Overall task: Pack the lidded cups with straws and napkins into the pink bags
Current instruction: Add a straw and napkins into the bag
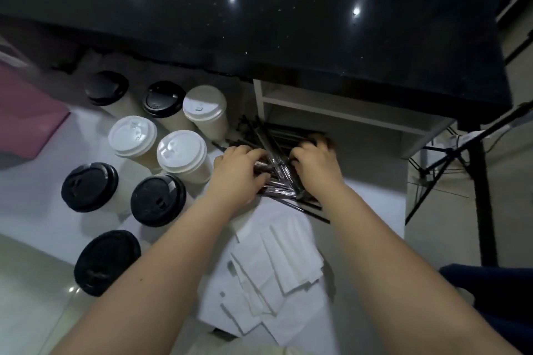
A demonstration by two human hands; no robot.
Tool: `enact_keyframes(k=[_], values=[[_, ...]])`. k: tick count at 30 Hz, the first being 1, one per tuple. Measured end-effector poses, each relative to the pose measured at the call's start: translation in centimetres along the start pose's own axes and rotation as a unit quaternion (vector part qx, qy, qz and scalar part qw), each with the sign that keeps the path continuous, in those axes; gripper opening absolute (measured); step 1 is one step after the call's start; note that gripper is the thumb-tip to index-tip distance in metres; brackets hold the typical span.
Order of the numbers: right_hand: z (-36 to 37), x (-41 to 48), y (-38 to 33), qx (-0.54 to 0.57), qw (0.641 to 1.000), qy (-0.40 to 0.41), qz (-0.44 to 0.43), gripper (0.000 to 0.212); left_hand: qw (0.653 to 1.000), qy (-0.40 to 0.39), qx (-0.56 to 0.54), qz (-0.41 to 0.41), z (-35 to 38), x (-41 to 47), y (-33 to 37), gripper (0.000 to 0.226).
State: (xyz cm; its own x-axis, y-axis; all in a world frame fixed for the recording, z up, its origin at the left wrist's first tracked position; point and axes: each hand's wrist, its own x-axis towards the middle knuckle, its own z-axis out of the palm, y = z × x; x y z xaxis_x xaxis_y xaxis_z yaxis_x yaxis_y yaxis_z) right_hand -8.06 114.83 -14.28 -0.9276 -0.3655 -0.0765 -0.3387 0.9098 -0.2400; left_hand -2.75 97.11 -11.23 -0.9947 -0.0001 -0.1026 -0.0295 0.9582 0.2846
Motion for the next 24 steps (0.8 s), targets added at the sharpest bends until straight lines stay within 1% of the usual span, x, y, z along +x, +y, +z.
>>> enact_keyframes(k=[2,4,6,8,11,14,16,21,24], values=[[0.1,-0.5,0.7,0.019,0.999,0.03,0.01,0.019,1.0,0.006,-0.004,0.005,-0.4,0.2,-0.2,0.05],[-0.2,-0.7,1.2,0.039,0.996,0.062,0.055,0.018,1.0,0.012,0.005,0.008,-0.7,0.6,-0.3,0.049],[-0.6,-0.5,0.9,0.051,0.99,0.072,0.109,0.017,1.0,0.011,0.015,0.003,-0.9,1.1,-0.4,0.051],[-0.7,0.1,-0.3,0.056,0.988,0.052,0.138,0.019,1.0,0.001,0.023,0.001,-1.0,1.4,-0.5,0.053],[-0.3,1.0,-2.5,0.061,0.987,0.009,0.146,0.03,1.0,-0.008,0.017,-0.002,-0.9,1.6,-0.8,0.054],[0.6,1.5,-3.9,0.019,0.988,-0.012,0.15,0.036,1.0,-0.011,0.007,-0.007,-0.9,1.6,-1.1,0.052],[1.0,1.8,-4.1,0.016,0.986,-0.009,0.163,0.034,1.0,-0.013,0.005,-0.008,-0.8,1.6,-1.3,0.051],[1.1,2.3,-3.9,0.102,0.974,0.0,0.201,0.023,1.0,-0.015,0.005,-0.01,-1.1,1.5,-1.3,0.051],[0.3,2.1,-3.6,0.148,0.965,-0.011,0.216,0.019,1.0,-0.004,0.004,-0.008,-1.6,1.1,-1.2,0.052]])
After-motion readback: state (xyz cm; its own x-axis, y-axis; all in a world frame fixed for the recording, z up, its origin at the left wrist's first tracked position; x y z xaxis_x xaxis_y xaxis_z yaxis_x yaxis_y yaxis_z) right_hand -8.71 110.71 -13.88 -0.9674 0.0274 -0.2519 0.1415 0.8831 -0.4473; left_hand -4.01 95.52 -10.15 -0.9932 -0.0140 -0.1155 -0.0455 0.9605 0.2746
